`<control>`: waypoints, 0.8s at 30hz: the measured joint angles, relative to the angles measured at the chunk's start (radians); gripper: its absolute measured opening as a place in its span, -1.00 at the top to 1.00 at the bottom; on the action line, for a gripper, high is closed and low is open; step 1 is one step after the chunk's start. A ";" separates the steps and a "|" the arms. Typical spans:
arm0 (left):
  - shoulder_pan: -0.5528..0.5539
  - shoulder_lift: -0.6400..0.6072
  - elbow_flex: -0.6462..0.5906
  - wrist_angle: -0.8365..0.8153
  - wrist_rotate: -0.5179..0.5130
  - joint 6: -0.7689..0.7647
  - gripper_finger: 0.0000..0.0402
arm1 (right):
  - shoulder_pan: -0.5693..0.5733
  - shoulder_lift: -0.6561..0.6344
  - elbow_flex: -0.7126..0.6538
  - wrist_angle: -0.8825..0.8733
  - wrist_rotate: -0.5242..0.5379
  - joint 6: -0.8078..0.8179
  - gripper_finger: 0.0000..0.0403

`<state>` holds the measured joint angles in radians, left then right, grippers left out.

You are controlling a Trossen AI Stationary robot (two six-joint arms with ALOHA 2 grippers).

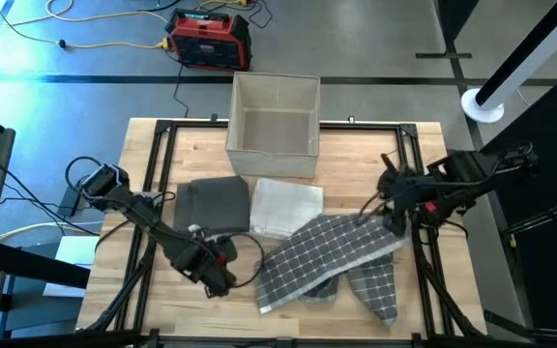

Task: Fold towel
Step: Fold the gray squared towel

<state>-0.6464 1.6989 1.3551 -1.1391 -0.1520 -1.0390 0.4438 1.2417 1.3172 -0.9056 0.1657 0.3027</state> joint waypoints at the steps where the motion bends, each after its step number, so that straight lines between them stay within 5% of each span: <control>1: -0.014 0.000 0.000 0.017 0.002 -0.024 0.10 | 0.015 0.032 -0.003 0.044 -0.005 -0.033 -0.15; 9: -0.135 0.000 0.000 0.156 0.010 -0.224 0.10 | 0.076 0.321 -0.006 0.385 -0.010 -0.105 -0.15; 15: -0.288 0.009 0.001 0.226 -0.110 -0.332 0.10 | 0.076 0.551 0.005 0.683 -0.018 -0.101 -0.15; 24: -0.444 0.010 0.001 0.216 -0.216 -0.382 0.10 | 0.097 0.818 0.191 0.687 -0.031 -0.127 -0.15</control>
<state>-1.0909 1.7088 1.3560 -0.9228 -0.3678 -1.4212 0.5412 2.0598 1.5083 -0.2188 0.1351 0.1761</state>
